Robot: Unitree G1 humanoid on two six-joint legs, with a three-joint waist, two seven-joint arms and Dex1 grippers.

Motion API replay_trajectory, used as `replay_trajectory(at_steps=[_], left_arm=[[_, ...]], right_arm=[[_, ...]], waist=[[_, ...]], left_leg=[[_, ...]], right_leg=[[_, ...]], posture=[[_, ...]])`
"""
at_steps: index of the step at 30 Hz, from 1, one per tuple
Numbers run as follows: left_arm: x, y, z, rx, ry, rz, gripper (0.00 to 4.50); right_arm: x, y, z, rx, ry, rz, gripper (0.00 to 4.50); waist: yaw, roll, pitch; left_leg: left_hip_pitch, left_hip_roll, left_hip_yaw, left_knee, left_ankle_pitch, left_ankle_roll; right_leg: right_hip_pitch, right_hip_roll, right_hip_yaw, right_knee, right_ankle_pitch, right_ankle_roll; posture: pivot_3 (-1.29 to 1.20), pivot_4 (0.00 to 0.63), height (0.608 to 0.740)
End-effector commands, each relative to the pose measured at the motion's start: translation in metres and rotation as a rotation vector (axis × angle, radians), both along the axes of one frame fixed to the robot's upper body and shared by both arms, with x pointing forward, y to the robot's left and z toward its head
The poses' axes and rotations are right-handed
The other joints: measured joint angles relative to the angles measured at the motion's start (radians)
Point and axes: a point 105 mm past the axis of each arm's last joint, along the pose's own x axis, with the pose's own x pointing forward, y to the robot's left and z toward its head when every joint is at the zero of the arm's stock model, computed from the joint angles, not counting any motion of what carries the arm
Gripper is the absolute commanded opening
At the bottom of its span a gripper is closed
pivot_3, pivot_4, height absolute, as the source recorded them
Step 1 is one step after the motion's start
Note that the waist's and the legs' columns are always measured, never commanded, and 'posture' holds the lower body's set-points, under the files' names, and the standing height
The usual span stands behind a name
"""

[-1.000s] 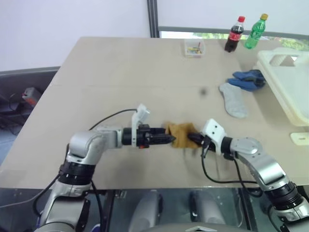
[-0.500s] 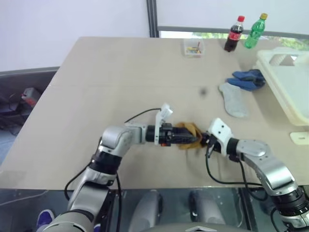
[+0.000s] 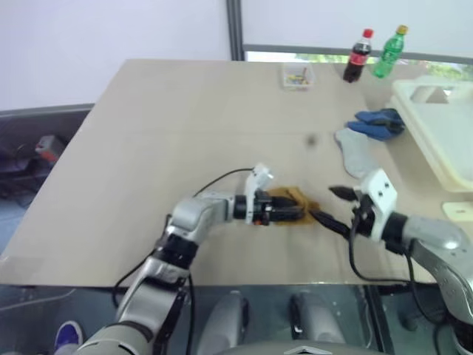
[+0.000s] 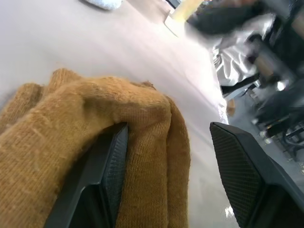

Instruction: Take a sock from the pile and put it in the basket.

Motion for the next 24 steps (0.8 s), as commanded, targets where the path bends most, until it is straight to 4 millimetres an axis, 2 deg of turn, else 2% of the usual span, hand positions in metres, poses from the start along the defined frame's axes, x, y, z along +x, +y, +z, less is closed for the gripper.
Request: replay_trajectory(at_steps=[1, 3, 7, 9, 14, 18, 24], left_arm=[[-0.008, 0.015, 0.022, -0.007, -0.145, -0.006, 2.94], [-0.012, 0.023, 0.027, 0.006, -0.190, 0.004, 2.94], [-0.018, 0.040, 0.036, 0.036, -0.266, 0.055, 2.94], [-0.022, 0.049, 0.038, 0.056, -0.290, 0.081, 2.94], [-0.030, 0.067, 0.032, 0.101, -0.314, 0.156, 2.94], [-0.033, 0.075, 0.032, 0.127, -0.372, 0.178, 2.94], [-0.031, 0.077, 0.033, 0.148, -0.412, 0.180, 2.94]], right_arm=[[0.009, 0.018, 0.006, 0.049, 0.023, 0.036, 4.41], [0.017, 0.026, -0.002, 0.052, 0.074, 0.045, 4.41], [0.026, 0.031, -0.040, -0.040, 0.198, 0.043, 4.41], [0.028, 0.029, -0.059, -0.122, 0.233, 0.039, 4.41], [0.026, 0.027, -0.088, -0.247, 0.276, 0.070, 4.41], [0.025, 0.026, -0.119, -0.365, 0.314, 0.090, 4.41], [0.027, 0.024, -0.130, -0.391, 0.323, 0.108, 4.41]], waist=[[0.002, 0.000, 0.000], [0.007, 0.000, 0.000], [0.021, 0.001, 0.000], [0.015, 0.001, 0.001], [0.007, 0.002, 0.001], [0.004, 0.000, -0.001], [0.003, -0.001, -0.008]], left_leg=[[-0.001, 0.000, -0.001, -0.001, 0.000, 0.000], [-0.002, 0.000, -0.002, -0.002, 0.000, 0.000], [-0.008, -0.003, -0.002, -0.001, 0.000, 0.000], [-0.010, -0.003, -0.002, 0.000, -0.001, 0.001], [-0.006, -0.002, -0.002, -0.001, -0.001, 0.001], [-0.002, -0.001, 0.000, -0.001, -0.001, 0.001], [0.010, 0.000, -0.001, -0.002, -0.001, 0.001]], right_leg=[[-0.001, 0.000, -0.001, 0.000, 0.000, 0.000], [-0.002, 0.000, -0.001, 0.001, 0.000, 0.000], [-0.005, -0.002, -0.002, -0.002, 0.000, 0.000], [-0.006, -0.002, -0.002, -0.002, 0.000, 0.000], [-0.004, -0.001, -0.002, -0.001, 0.000, 0.000], [-0.003, -0.001, -0.001, -0.001, 0.000, 0.000], [0.009, 0.000, -0.002, -0.002, -0.003, -0.004]], posture=[[0.00, 0.150, 0.740], [0.00, 0.150, 0.740], [0.00, 0.150, 0.740], [0.00, 0.150, 0.740], [0.00, 0.150, 0.740], [0.00, 0.150, 0.740], [0.00, 0.150, 0.740]])
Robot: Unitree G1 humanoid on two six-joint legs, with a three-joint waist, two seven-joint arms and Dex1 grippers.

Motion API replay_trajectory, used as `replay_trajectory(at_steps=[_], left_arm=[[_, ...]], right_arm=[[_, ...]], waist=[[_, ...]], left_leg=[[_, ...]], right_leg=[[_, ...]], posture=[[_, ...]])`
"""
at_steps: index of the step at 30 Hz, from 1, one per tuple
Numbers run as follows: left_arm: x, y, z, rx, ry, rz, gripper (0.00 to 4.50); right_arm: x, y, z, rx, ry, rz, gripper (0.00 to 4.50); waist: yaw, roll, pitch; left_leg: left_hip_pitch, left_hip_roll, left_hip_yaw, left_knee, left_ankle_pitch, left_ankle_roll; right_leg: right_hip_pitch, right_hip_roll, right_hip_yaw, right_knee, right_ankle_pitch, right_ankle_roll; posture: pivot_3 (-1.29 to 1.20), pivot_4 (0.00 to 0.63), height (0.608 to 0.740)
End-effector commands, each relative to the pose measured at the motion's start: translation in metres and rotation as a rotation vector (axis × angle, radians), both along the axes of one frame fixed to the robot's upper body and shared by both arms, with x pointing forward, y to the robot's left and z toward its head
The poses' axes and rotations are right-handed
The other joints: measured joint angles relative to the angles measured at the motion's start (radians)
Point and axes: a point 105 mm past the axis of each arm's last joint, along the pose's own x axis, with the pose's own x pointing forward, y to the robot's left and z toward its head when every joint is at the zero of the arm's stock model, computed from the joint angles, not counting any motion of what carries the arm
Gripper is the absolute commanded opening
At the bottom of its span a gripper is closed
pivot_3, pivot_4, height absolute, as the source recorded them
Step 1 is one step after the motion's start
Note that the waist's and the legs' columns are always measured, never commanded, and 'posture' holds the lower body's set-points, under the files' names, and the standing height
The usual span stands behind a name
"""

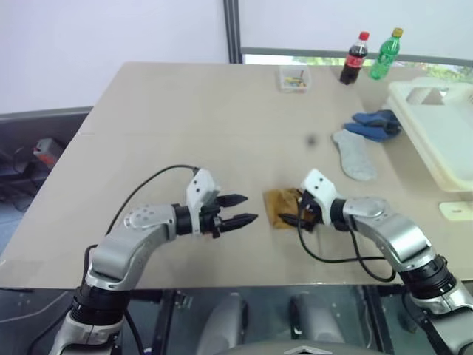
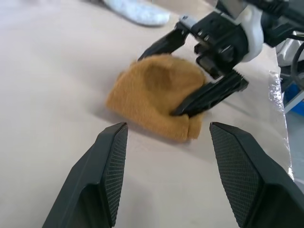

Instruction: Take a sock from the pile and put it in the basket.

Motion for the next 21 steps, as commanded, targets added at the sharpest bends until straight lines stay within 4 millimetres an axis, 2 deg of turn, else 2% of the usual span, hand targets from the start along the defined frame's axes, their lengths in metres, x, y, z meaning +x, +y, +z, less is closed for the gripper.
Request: replay_trajectory(at_steps=[1, 9, 13, 16, 17, 20, 21], left_arm=[[-0.002, -0.002, 0.010, 0.009, -0.073, -0.016, 2.94], [0.004, -0.005, 0.014, -0.013, -0.088, -0.017, 2.94], [0.007, -0.006, 0.015, -0.018, -0.103, -0.020, 2.94], [0.011, -0.005, 0.017, -0.022, -0.112, -0.018, 2.94], [0.013, -0.005, 0.018, -0.024, -0.116, -0.016, 2.94], [0.016, -0.005, 0.018, -0.029, -0.124, -0.010, 2.94], [0.016, -0.005, 0.018, -0.030, -0.125, -0.009, 2.94]], right_arm=[[-0.012, -0.016, -0.050, -0.138, 0.141, -0.031, 4.41], [-0.015, -0.017, -0.043, -0.092, 0.125, -0.044, 4.41], [-0.010, -0.014, -0.028, 0.018, 0.111, -0.087, 4.41], [-0.004, -0.009, -0.011, 0.123, 0.088, -0.119, 3.56], [-0.002, -0.009, -0.008, 0.135, 0.078, -0.123, 2.85], [-0.001, -0.009, -0.008, 0.130, 0.062, -0.124, 1.86], [-0.003, -0.007, -0.008, 0.134, 0.061, -0.114, 1.22]], waist=[[0.000, 0.000, -0.002], [0.002, 0.000, -0.005], [0.005, 0.000, -0.005], [0.002, 0.001, -0.004], [0.001, 0.001, -0.004], [0.002, 0.002, -0.003], [0.002, 0.002, -0.003]], left_leg=[[0.004, 0.000, 0.000, -0.001, 0.000, 0.000], [0.004, 0.001, 0.000, -0.002, 0.000, 0.000], [0.004, 0.000, -0.001, -0.003, 0.000, 0.000], [0.003, 0.000, -0.001, -0.004, 0.000, 0.000], [0.003, 0.000, 0.000, -0.004, 0.000, 0.000], [0.002, 0.000, 0.000, -0.005, 0.000, 0.000], [0.002, 0.000, 0.000, -0.005, 0.000, 0.000]], right_leg=[[0.004, 0.000, 0.000, 0.000, -0.001, 0.001], [0.004, 0.000, 0.000, -0.001, -0.001, 0.000], [0.004, 0.000, -0.001, -0.002, -0.001, 0.000], [0.003, 0.000, 0.000, -0.002, -0.001, 0.000], [0.003, 0.000, 0.000, -0.002, 0.000, 0.000], [0.002, 0.000, 0.000, -0.002, -0.001, 0.000], [0.002, 0.000, 0.000, -0.002, -0.001, 0.000]], posture=[[0.00, 0.150, 0.740], [0.00, 0.150, 0.740], [0.00, 0.150, 0.740], [0.00, 0.150, 0.740], [0.00, 0.150, 0.740], [0.00, 0.150, 0.740], [0.00, 0.150, 0.740]])
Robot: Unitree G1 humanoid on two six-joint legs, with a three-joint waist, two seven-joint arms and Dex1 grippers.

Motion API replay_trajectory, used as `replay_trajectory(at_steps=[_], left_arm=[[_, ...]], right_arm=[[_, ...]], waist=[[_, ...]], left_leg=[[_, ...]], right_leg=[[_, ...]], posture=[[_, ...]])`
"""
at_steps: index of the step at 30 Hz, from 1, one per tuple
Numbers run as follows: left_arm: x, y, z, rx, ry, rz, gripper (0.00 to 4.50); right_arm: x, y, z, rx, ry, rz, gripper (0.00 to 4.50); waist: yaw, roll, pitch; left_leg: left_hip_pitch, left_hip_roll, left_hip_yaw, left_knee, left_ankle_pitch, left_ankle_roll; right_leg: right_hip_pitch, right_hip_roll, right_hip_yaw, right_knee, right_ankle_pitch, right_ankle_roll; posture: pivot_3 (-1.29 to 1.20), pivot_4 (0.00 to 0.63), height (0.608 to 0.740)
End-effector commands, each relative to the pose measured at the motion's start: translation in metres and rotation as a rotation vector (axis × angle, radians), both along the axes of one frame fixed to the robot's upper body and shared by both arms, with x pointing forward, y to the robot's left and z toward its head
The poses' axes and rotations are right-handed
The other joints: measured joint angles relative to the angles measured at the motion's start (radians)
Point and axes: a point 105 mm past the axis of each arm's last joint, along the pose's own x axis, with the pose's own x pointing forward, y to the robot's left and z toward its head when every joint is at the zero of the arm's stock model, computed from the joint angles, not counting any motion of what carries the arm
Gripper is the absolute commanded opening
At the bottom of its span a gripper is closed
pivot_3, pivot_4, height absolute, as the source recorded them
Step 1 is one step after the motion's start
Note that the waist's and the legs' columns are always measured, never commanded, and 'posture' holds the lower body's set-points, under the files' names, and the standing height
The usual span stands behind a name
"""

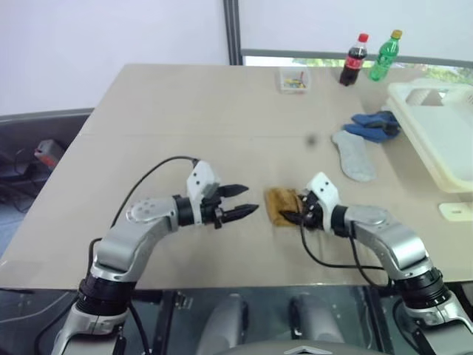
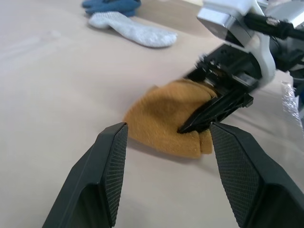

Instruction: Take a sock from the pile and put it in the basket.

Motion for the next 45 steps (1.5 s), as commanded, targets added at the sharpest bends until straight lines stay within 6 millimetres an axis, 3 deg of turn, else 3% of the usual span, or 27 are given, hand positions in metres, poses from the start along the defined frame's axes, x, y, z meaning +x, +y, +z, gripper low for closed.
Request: replay_trajectory(at_steps=[1, 3, 4, 8, 12, 17, 22, 29, 32, 36, 41, 45], left_arm=[[0.002, -0.002, 0.006, -0.008, -0.037, -0.007, 2.94], [0.001, -0.002, 0.007, -0.013, -0.038, -0.005, 2.94], [0.001, -0.002, 0.008, -0.017, -0.038, -0.005, 2.94], [0.001, -0.004, 0.011, -0.041, -0.049, 0.000, 2.94], [0.002, -0.012, 0.018, -0.074, -0.071, 0.002, 2.94], [0.010, -0.032, 0.037, -0.189, -0.114, 0.008, 2.94], [0.018, -0.050, 0.045, -0.255, -0.154, 0.024, 2.94], [0.026, -0.053, 0.050, -0.286, -0.157, 0.041, 2.94], [0.029, -0.051, 0.052, -0.289, -0.163, 0.056, 2.94], [0.027, -0.049, 0.053, -0.284, -0.168, 0.057, 2.94], [0.027, -0.046, 0.052, -0.274, -0.169, 0.071, 2.94], [0.031, -0.042, 0.050, -0.265, -0.160, 0.095, 2.94]], right_arm=[[0.000, -0.008, -0.010, -0.026, 0.018, -0.038, 1.07], [-0.001, -0.005, -0.005, 0.014, 0.010, -0.028, 0.13], [0.000, -0.006, -0.001, 0.037, 0.002, -0.041, 0.03], [0.010, -0.015, 0.027, 0.171, -0.071, -0.117, 0.01], [0.026, -0.043, 0.068, 0.318, -0.163, -0.264, 0.01], [0.051, -0.108, 0.130, 0.448, -0.339, -0.547, 0.01], [0.078, -0.203, 0.190, 0.464, -0.528, -0.942, 0.01], [0.106, -0.289, 0.198, 0.314, -0.561, -1.286, 0.01], [0.112, -0.310, 0.178, 0.281, -0.471, -1.375, 0.01], [0.112, -0.321, 0.145, 0.260, -0.350, -1.427, 0.01], [0.109, -0.325, 0.127, 0.250, -0.282, -1.431, 2.30], [0.106, -0.328, 0.127, 0.196, -0.298, -1.421, 4.01]], waist=[[0.000, 0.000, 0.000], [0.000, 0.000, 0.000], [0.000, 0.000, 0.000], [0.001, 0.002, 0.003], [0.003, 0.003, 0.004], [0.007, 0.006, 0.009], [0.004, 0.006, 0.010], [-0.005, 0.007, 0.011], [-0.007, 0.007, 0.011], [-0.006, 0.007, 0.011], [-0.005, 0.008, 0.012], [-0.006, 0.008, 0.012]], left_leg=[[0.000, 0.000, 0.000, 0.000, 0.000, 0.000], [0.000, 0.000, 0.000, 0.000, 0.000, 0.000], [0.000, 0.000, 0.000, 0.000, 0.000, 0.000], [-0.003, 0.000, 0.000, -0.001, 0.000, 0.000], [-0.016, -0.002, 0.000, 0.000, 0.000, 0.000], [-0.017, -0.003, 0.000, -0.001, 0.000, 0.000], [-0.017, -0.003, 0.001, -0.002, 0.000, 0.000], [-0.015, -0.003, 0.013, -0.007, 0.001, 0.000], [-0.014, -0.003, 0.015, -0.008, 0.001, 0.000], [-0.015, -0.002, 0.016, -0.009, 0.001, 0.000], [-0.017, -0.002, 0.015, -0.009, 0.000, 0.001], [-0.017, -0.002, 0.015, -0.009, 0.000, 0.001]], right_leg=[[0.000, 0.000, 0.000, 0.000, 0.000, 0.000], [0.000, 0.000, 0.000, -0.001, 0.000, 0.000], [0.000, 0.000, 0.000, -0.001, 0.000, 0.000], [-0.002, 0.000, 0.000, -0.001, 0.000, 0.000], [-0.016, 0.000, 0.001, 0.002, 0.003, 0.004], [-0.016, -0.001, 0.001, 0.002, 0.003, 0.004], [-0.016, -0.001, 0.001, 0.001, 0.003, 0.004], [-0.017, 0.000, 0.006, 0.000, 0.003, 0.004], [-0.017, 0.000, 0.007, -0.002, 0.003, 0.004], [-0.017, 0.000, 0.008, -0.005, 0.003, 0.004], [-0.017, 0.000, 0.009, -0.008, 0.004, 0.004], [-0.016, 0.000, 0.010, -0.009, 0.004, 0.005]], posture=[[0.00, 0.150, 0.740], [0.00, 0.150, 0.740], [0.00, 0.150, 0.740], [0.00, 0.150, 0.740], [0.00, 0.150, 0.740], [0.00, 0.150, 0.740], [0.00, 0.150, 0.740], [0.00, 0.150, 0.740], [0.00, 0.150, 0.740], [0.00, 0.150, 0.740], [0.00, 0.150, 0.740], [0.00, 0.150, 0.740]])
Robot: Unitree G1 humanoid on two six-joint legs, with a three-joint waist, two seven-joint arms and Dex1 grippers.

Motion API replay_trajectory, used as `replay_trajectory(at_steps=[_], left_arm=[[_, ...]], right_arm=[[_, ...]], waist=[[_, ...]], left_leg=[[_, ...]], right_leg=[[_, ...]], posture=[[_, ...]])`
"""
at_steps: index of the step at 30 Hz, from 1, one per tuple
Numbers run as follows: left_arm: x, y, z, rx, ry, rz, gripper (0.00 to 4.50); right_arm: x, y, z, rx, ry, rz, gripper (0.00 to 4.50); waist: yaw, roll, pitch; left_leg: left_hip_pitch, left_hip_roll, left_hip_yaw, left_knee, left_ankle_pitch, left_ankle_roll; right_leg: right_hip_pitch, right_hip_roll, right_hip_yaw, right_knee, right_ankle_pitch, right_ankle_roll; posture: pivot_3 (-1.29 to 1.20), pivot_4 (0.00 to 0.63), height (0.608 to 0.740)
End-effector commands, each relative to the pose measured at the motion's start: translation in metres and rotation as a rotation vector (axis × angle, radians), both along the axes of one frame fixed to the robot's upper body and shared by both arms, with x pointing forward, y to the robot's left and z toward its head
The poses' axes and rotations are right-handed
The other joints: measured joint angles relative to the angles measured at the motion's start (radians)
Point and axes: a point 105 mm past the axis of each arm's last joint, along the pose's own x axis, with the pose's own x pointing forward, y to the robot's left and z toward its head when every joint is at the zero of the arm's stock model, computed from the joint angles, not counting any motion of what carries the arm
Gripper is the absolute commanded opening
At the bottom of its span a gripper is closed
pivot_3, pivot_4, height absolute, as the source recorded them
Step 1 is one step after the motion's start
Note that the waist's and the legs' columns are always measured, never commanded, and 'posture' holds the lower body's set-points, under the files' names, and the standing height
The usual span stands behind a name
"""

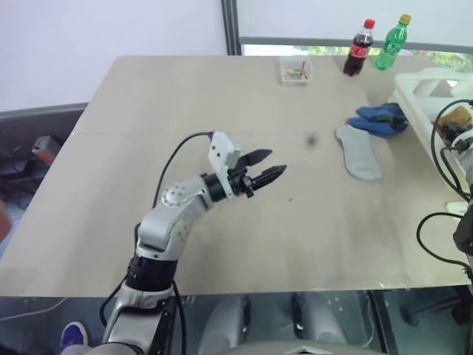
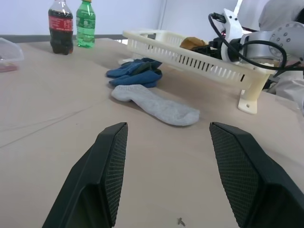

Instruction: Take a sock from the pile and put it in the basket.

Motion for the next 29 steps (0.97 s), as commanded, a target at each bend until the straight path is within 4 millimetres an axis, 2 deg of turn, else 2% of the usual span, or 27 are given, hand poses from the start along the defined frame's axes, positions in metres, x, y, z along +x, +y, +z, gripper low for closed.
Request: replay_trajectory(at_steps=[1, 6, 9, 12, 15, 20, 23, 27, 29], left_arm=[[0.002, 0.008, 0.008, 0.001, -0.030, 0.035, 2.94], [0.011, 0.019, 0.009, 0.026, -0.020, 0.093, 2.94], [0.015, 0.026, 0.013, 0.016, -0.093, 0.130, 2.94], [0.014, 0.035, 0.008, 0.063, -0.102, 0.129, 2.94], [0.015, 0.051, 0.008, 0.073, -0.085, 0.145, 2.94], [0.002, 0.086, 0.003, 0.131, -0.059, 0.171, 2.94], [-0.010, 0.103, -0.003, 0.180, -0.040, 0.186, 2.94], [-0.021, 0.120, -0.008, 0.205, 0.002, 0.217, 2.94], [-0.026, 0.124, -0.011, 0.215, 0.020, 0.220, 2.94]], right_arm=[[-0.005, -0.011, 0.028, -0.133, -0.045, -0.001, 4.35], [-0.017, -0.002, 0.062, -0.381, -0.108, 0.050, 4.35], [-0.036, 0.036, 0.084, -0.512, -0.227, 0.191, 4.35], [-0.058, 0.089, 0.085, -0.601, -0.268, 0.431, 4.35], [-0.082, 0.128, 0.068, -0.647, -0.228, 0.619, 4.35], [-0.126, 0.169, 0.029, -0.553, -0.143, 0.837, 4.35], [-0.150, 0.178, 0.003, -0.527, -0.045, 0.904, 4.35], [-0.166, 0.182, -0.010, -0.496, 0.000, 0.926, 4.35], [-0.167, 0.184, -0.013, -0.471, 0.002, 0.922, 4.35]], waist=[[-0.001, 0.000, 0.000], [0.004, 0.000, 0.000], [0.008, 0.001, 0.000], [0.007, 0.001, 0.000], [0.005, 0.001, 0.000], [0.007, 0.000, 0.000], [0.008, 0.000, 0.000], [0.009, 0.000, 0.000], [0.009, 0.000, 0.000]], left_leg=[[0.000, 0.000, 0.000, 0.000, 0.000, 0.000], [0.000, 0.000, -0.001, 0.000, 0.000, 0.000], [0.000, 0.000, -0.003, 0.000, 0.000, 0.000], [0.000, 0.001, -0.004, 0.001, 0.000, 0.000], [0.001, 0.001, -0.004, 0.001, -0.001, 0.001], [0.003, 0.002, -0.005, 0.002, -0.001, 0.001], [0.004, 0.002, -0.005, 0.002, -0.001, 0.001], [0.004, 0.002, -0.004, 0.004, -0.001, 0.001], [0.004, 0.003, -0.004, 0.005, -0.001, 0.001]], right_leg=[[0.000, 0.000, 0.000, 0.000, 0.000, 0.000], [0.000, 0.000, 0.000, 0.001, 0.000, 0.000], [0.000, 0.000, -0.001, 0.002, 0.000, 0.000], [0.000, 0.000, -0.001, 0.002, 0.000, 0.001], [0.000, 0.000, -0.001, 0.003, 0.000, 0.001], [0.001, 0.000, -0.001, 0.007, 0.000, 0.000], [0.000, 0.000, -0.001, 0.008, 0.000, 0.000], [0.001, 0.000, -0.001, 0.008, 0.000, 0.000], [0.001, 0.000, -0.001, 0.008, 0.000, 0.000]], posture=[[0.00, 0.150, 0.740], [0.00, 0.150, 0.740], [0.00, 0.150, 0.740], [0.00, 0.150, 0.740], [0.00, 0.150, 0.740], [0.00, 0.150, 0.740], [0.00, 0.150, 0.740], [0.00, 0.150, 0.740], [0.00, 0.150, 0.740]])
